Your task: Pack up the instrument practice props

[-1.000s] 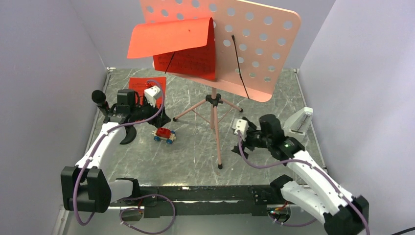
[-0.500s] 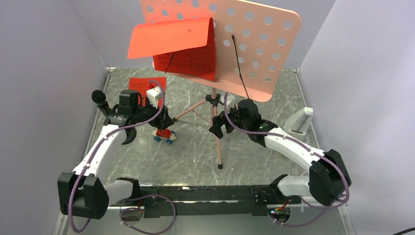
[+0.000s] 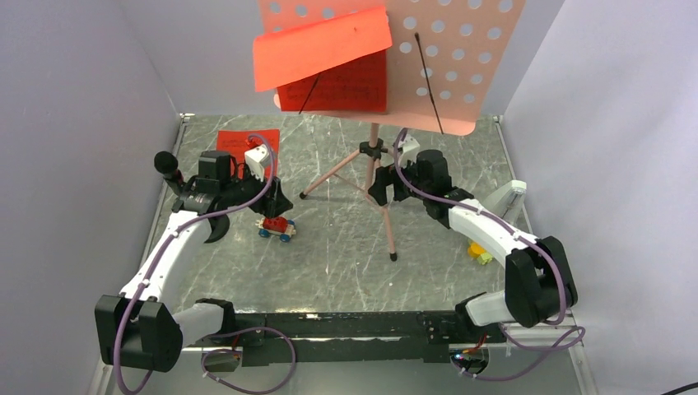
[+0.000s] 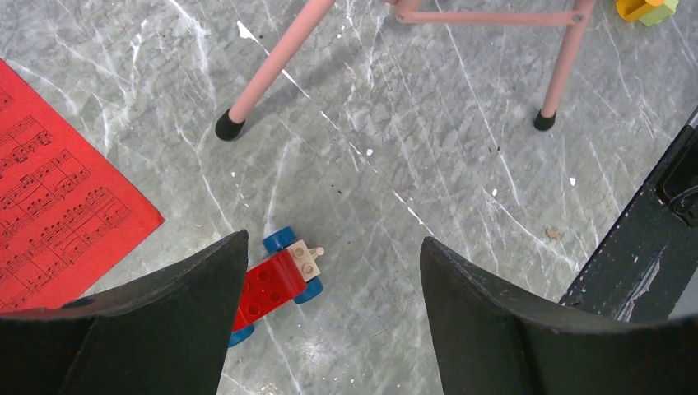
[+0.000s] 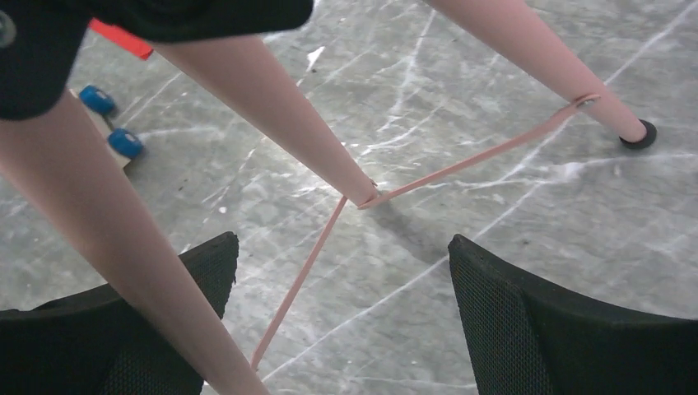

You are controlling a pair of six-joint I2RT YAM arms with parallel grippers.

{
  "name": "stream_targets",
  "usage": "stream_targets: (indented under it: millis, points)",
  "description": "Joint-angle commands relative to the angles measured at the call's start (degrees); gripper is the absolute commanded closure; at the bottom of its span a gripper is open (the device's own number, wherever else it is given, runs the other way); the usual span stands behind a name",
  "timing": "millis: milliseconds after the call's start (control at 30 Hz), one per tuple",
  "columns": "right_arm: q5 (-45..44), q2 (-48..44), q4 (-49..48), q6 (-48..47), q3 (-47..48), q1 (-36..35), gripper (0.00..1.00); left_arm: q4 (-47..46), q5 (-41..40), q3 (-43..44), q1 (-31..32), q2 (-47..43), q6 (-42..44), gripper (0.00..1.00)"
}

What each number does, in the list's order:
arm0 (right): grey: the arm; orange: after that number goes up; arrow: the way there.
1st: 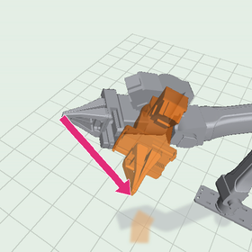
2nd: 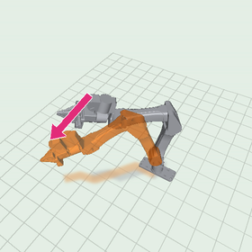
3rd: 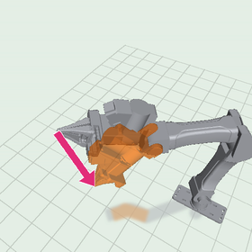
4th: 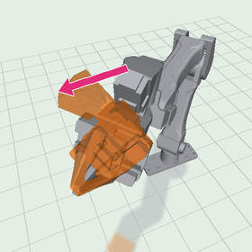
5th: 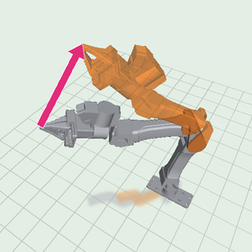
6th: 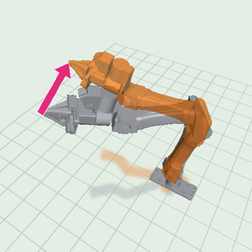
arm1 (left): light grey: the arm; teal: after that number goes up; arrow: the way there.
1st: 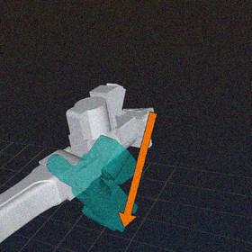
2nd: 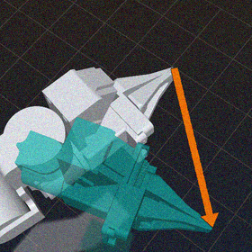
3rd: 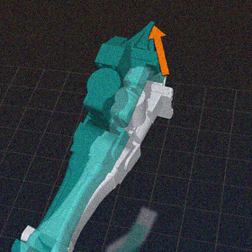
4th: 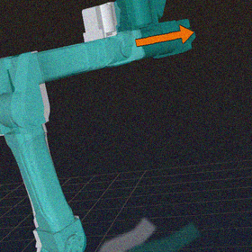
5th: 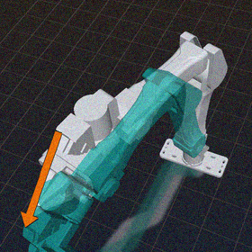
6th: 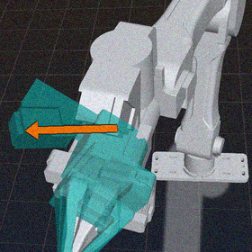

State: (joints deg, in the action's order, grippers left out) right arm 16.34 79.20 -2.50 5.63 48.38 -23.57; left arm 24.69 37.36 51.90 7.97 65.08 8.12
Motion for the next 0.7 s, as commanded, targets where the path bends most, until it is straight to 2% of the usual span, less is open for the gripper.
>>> stream_targets:
  millis: [0,167,333,433,567,667]
  points:
    - [-3.5,1.8,-1.4,-3.3,2.3,3.8,0.03,-0.4,2.2,3.5,0.0,-1.6,0.4,0.20]
    - [3.6,-3.4,4.9,-7.7,2.1,4.0,0.01,1.3,-0.2,9.6,-0.1,-4.8,0.4,0.18]
    - [7.7,-16.9,15.5,-10.4,-1.8,4.0,0.00,3.4,-7.0,17.3,-1.0,-8.2,3.0,0.16]
    - [9.1,-25.6,23.5,-13.3,-2.1,4.0,0.00,1.6,-12.6,21.3,-1.2,-10.1,6.3,0.16]
    - [14.4,-36.2,34.5,-19.6,2.8,3.8,0.00,-2.4,-19.6,27.0,-0.8,-10.9,13.2,0.15]
    - [19.9,-37.9,40.3,-22.9,11.0,3.1,0.00,-5.1,-23.9,31.7,0.7,-9.6,19.6,0.15]
